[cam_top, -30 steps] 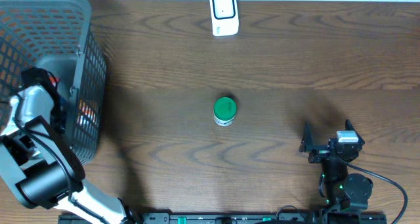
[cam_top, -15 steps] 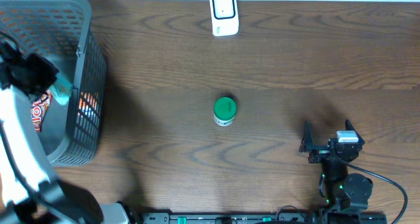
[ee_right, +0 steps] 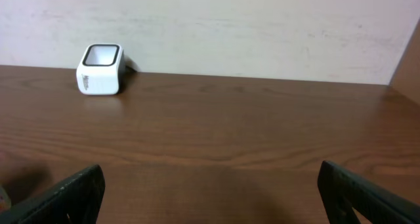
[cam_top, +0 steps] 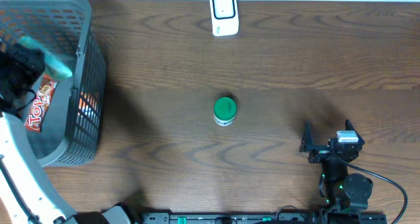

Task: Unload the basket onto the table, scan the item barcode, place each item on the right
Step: 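Lift the wipes pack and hold it under the white scanner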

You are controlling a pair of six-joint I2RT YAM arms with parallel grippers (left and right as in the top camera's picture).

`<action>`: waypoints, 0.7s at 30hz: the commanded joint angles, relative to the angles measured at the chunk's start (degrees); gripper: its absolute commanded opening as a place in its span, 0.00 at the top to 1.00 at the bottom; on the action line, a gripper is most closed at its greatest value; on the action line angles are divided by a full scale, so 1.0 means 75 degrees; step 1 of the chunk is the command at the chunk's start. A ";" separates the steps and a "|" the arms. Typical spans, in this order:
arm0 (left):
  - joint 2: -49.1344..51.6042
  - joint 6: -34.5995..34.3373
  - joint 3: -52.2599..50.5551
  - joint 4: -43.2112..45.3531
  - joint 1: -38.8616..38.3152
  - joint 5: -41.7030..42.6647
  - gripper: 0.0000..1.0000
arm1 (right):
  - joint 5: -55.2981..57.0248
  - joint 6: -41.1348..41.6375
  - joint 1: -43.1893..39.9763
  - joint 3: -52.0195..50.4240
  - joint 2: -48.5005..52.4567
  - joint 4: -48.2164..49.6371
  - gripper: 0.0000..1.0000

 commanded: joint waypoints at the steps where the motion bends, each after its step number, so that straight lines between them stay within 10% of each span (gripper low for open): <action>1: -0.0256 -0.0052 0.0061 0.0589 0.0050 0.2276 0.93 | 0.0038 0.0096 -0.0017 -0.0012 -0.0041 -0.0026 0.01; 12: -0.0256 0.1536 -0.0050 0.1577 -0.1125 0.6583 0.93 | 0.0038 0.0096 -0.0017 -0.0012 -0.0041 -0.0026 0.01; 21: 0.0137 0.3115 -0.0134 0.1582 -0.3724 0.6962 0.93 | 0.0038 0.0096 -0.0017 -0.0012 -0.0041 -0.0026 0.01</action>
